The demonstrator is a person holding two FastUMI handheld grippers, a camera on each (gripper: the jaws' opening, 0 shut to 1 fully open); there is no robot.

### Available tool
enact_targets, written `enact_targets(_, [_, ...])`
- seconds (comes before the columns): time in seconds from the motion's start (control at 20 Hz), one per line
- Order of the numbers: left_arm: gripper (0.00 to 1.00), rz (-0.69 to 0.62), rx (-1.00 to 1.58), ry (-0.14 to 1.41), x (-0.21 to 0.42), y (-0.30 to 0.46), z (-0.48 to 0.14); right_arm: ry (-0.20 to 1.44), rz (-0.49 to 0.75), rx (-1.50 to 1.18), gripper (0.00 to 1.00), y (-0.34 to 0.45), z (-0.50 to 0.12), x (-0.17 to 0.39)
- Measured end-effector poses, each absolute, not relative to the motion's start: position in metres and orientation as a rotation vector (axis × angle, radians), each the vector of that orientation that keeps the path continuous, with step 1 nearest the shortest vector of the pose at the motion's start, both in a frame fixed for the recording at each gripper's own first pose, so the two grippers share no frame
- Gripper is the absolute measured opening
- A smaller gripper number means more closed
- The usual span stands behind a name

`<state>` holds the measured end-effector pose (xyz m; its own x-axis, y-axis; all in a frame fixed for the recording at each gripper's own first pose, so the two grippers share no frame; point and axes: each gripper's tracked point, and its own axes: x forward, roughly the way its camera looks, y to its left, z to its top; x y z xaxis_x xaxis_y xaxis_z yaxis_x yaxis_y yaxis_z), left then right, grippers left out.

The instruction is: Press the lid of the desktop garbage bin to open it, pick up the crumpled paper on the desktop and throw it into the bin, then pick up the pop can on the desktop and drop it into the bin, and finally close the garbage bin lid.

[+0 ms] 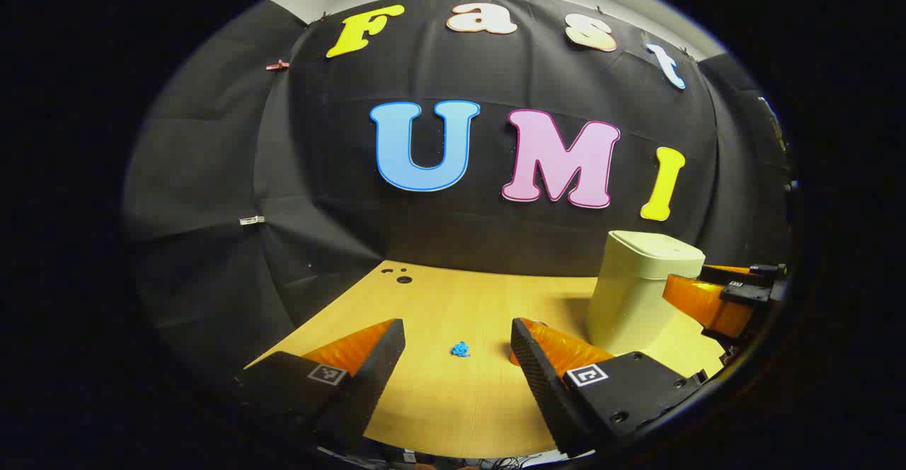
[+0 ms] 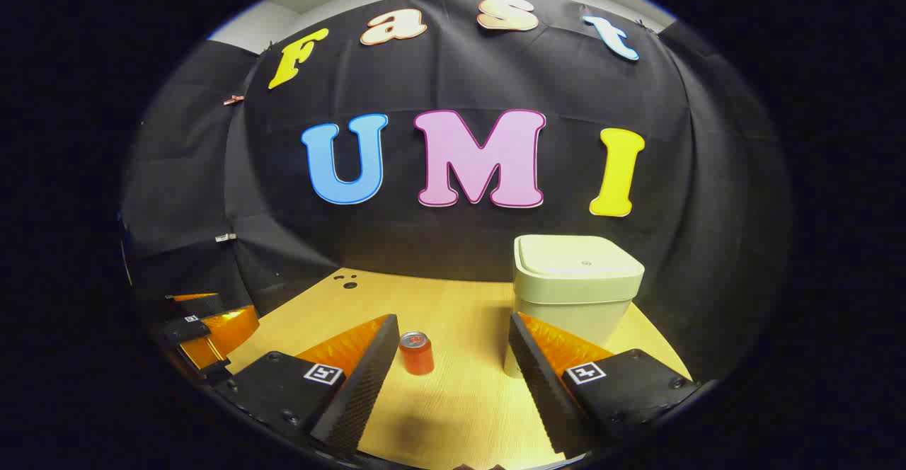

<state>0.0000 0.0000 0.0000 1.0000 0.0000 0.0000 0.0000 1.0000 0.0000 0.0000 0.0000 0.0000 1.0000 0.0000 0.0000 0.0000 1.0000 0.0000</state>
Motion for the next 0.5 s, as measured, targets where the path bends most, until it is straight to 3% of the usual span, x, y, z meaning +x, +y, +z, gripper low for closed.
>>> enact_targets(0.5, [0.97, -0.055, 0.022, 0.004, 0.034, -0.023, -0.002, 0.025, -0.004, 0.002, 0.98, -0.013, -0.01, 0.03])
